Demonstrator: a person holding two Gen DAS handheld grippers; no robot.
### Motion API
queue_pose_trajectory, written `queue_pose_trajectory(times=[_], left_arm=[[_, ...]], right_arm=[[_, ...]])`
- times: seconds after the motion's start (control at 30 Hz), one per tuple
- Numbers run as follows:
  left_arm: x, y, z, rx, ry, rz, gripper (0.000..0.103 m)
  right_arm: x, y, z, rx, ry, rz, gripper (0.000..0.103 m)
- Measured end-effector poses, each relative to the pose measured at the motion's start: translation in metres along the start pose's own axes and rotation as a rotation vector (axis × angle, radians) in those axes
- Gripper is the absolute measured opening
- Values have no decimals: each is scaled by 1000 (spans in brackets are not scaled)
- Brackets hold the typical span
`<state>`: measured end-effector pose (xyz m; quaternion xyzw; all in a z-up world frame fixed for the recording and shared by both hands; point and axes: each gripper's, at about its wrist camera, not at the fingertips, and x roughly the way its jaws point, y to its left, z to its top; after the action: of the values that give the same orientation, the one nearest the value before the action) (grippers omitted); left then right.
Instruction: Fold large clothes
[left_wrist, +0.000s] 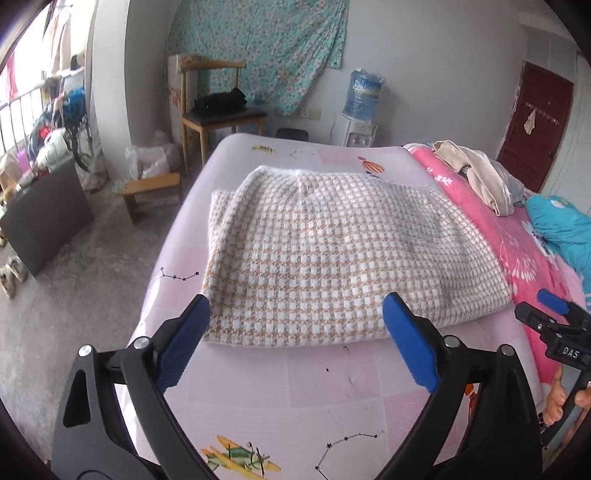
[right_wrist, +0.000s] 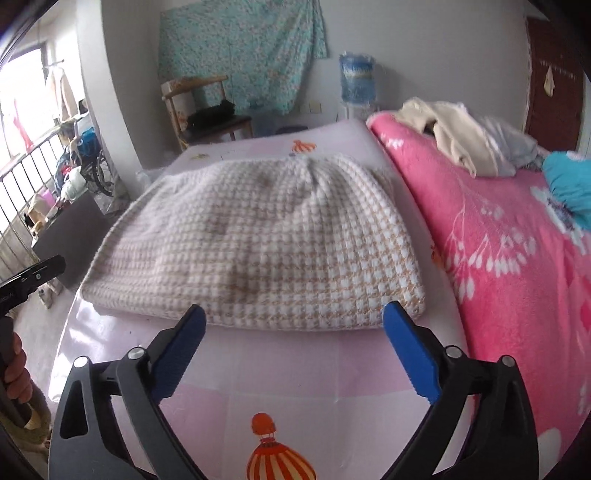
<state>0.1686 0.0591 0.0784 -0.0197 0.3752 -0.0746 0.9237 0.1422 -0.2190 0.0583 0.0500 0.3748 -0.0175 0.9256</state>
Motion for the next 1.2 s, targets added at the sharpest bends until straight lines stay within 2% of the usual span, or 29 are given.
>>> queue_pose_trajectory(times=[0.17,0.27,0.33,0.47,0.57,0.83,1.03,1.2], left_arm=[[-18,-22,0,45,-32,60,95],[-22,-34,-1,62,-41,116,95],[-22,-39,-1,63,-45,125,95],[-13,-46,-2,53,0,150,95],[-2,-50,-4,52,42,178,95],[33,-54,-16,24,197,191,95],[41,-59,-21,43,234,183,95],[42,-65,-22,63,244,174,95]], right_arm=[[-21,18,4,-46,-55,-109,97],[-26,17,5,-36,-63,-105,97],[-28,17,5,-32,-62,-121,97],[-28,19,5,-36,-55,-143,97],[-23,17,5,-18,-27,-125,97],[12,20,-2,33,123,-78,97],[27,21,-5,48,181,-74,97],[31,26,-5,38,197,-81,97]])
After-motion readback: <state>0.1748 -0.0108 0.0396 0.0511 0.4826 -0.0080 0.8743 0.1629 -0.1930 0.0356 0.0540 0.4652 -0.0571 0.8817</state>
